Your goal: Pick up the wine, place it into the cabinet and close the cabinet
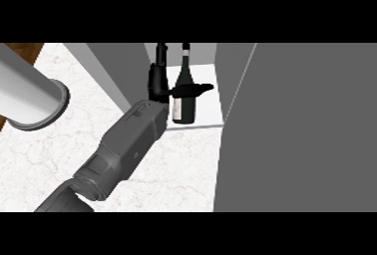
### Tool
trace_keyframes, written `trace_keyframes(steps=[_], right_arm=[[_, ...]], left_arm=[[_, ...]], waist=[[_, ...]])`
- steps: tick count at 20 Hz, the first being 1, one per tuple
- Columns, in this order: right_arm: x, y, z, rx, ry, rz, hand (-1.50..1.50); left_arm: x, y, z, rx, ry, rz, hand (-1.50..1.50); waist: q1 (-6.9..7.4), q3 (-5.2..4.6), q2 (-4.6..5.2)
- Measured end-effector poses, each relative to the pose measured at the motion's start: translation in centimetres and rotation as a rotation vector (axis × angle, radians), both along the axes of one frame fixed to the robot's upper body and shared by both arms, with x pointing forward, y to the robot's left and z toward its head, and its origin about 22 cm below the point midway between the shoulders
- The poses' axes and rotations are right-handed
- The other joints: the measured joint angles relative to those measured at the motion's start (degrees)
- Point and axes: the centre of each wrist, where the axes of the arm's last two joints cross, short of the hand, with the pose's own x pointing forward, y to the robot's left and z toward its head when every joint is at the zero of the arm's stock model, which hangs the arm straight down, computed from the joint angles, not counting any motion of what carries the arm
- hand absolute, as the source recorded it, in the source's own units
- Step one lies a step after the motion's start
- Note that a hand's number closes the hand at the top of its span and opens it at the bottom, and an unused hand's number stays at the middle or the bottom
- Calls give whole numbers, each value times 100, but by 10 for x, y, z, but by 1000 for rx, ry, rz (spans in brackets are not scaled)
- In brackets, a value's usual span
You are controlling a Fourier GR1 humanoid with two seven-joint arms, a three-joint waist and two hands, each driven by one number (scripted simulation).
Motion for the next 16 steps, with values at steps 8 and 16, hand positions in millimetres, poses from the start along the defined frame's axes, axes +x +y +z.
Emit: trace_keyframes(steps=[8,16], right_arm=[[-4,-4,-2,-10,23,-36,-150],[-9,-13,-5,-13,33,-92,-150]], left_arm=[[-41,-25,-17,-59,-1,-56,-150],[-98,-45,-21,-155,3,-136,-150]], waist=[[199,3,-77],[393,6,-119]])
